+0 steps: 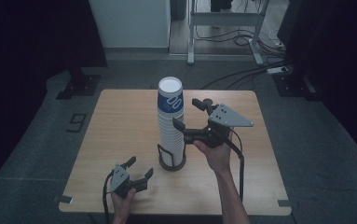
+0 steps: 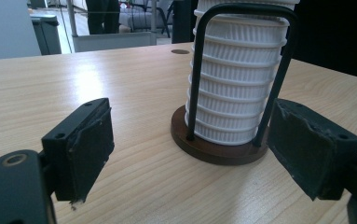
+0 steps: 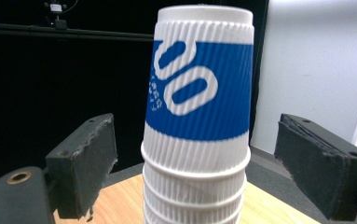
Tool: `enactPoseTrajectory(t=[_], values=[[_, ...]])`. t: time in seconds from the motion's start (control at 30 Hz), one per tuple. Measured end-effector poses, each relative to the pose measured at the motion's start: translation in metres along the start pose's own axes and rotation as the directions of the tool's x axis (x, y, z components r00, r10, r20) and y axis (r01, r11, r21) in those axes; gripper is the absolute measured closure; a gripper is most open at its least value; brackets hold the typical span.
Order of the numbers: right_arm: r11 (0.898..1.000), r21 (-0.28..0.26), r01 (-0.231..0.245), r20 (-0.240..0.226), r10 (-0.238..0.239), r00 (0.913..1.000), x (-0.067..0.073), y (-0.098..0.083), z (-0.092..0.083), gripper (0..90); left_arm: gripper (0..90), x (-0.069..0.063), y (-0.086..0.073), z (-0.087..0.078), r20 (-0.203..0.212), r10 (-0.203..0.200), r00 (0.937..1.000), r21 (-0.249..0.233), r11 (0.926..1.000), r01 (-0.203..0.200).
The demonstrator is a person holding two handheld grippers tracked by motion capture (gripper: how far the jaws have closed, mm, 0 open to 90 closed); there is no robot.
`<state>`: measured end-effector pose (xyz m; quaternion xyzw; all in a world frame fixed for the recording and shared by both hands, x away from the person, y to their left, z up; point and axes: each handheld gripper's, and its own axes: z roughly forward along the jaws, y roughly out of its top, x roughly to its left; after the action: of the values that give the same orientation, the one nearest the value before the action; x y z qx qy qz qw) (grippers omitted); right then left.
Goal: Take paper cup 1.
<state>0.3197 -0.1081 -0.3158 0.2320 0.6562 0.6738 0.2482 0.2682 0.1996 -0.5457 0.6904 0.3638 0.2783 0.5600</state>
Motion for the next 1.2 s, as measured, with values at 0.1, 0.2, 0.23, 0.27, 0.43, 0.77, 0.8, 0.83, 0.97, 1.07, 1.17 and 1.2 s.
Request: enactPoseTrajectory(t=[0.1, 0.2, 0.23, 0.27, 0.43, 0.77, 0.8, 0.83, 0.97, 1.07, 1.17, 1.2], values=[[1.0, -0.003, 0.004, -0.002, -0.004, 1.0, 0.0, 0.007, 0.003, 12.7, 14.4, 0.0, 0.0, 0.0, -0.001, 0.0, 1.0, -0.001, 1.0, 0.0], [1.0, -0.011, 0.002, -0.005, -0.002, 1.0, -0.001, 0.013, 0.007, 12.6, 14.4, 0.0, 0.0, 0.0, 0.001, 0.0, 1.0, 0.001, 1.0, 0.0], [1.0, -0.006, -0.002, -0.006, 0.002, 1.0, -0.001, 0.014, 0.009, 12.6, 14.4, 0.0, 0.0, 0.0, 0.0, 0.0, 1.0, 0.001, 1.0, 0.0], [1.0, -0.002, -0.003, -0.005, 0.003, 1.0, -0.002, 0.015, 0.011, 12.4, 14.4, 0.0, 0.0, 0.0, 0.001, 0.0, 1.0, 0.001, 1.0, 0.0], [1.0, 0.008, -0.012, -0.01, 0.012, 0.9999, -0.004, 0.016, 0.021, 12.3, 14.4, 0.0, 0.0, 0.0, 0.0, -0.001, 1.0, -0.001, 1.0, 0.001], [1.0, 0.028, -0.008, -0.009, 0.009, 0.9999, -0.001, 0.022, 0.039, 12.3, 14.4, 0.0, 0.0, 0.0, 0.002, -0.001, 1.0, -0.003, 1.0, 0.001], [0.999, 0.033, -0.015, -0.008, 0.015, 0.9999, -0.001, 0.022, 0.04, 12.2, 14.4, 0.0, 0.0, 0.0, 0.002, -0.001, 1.0, -0.003, 1.0, 0.001], [0.999, 0.039, -0.015, -0.008, 0.015, 0.9999, -0.002, 0.021, 0.043, 12.3, 14.4, 0.0, 0.0, 0.0, 0.002, -0.001, 1.0, -0.003, 1.0, 0.001], [0.997, 0.064, -0.034, -0.001, 0.035, 0.9994, -0.005, 0.015, 0.05, 12.3, 14.4, 0.0, 0.0, 0.0, -0.001, 0.0, 1.0, -0.006, 1.0, 0.0], [0.995, 0.085, -0.046, 0.005, 0.046, 0.9989, -0.007, 0.01, 0.055, 12.5, 14.4, 0.0, 0.0, 0.0, 0.001, -0.002, 1.0, -0.005, 1.0, 0.002], [0.994, 0.098, -0.052, -0.002, 0.053, 0.9986, -0.009, 0.007, 0.058, 12.4, 14.4, 0.0, 0.0, 0.0, -0.001, 0.001, 1.0, -0.006, 1.0, -0.001], [0.993, 0.1, -0.057, -0.006, 0.057, 0.9983, -0.009, 0.006, 0.059, 12.5, 14.4, 0.0, 0.0, 0.0, 0.001, 0.002, 1.0, -0.005, 1.0, -0.002]])
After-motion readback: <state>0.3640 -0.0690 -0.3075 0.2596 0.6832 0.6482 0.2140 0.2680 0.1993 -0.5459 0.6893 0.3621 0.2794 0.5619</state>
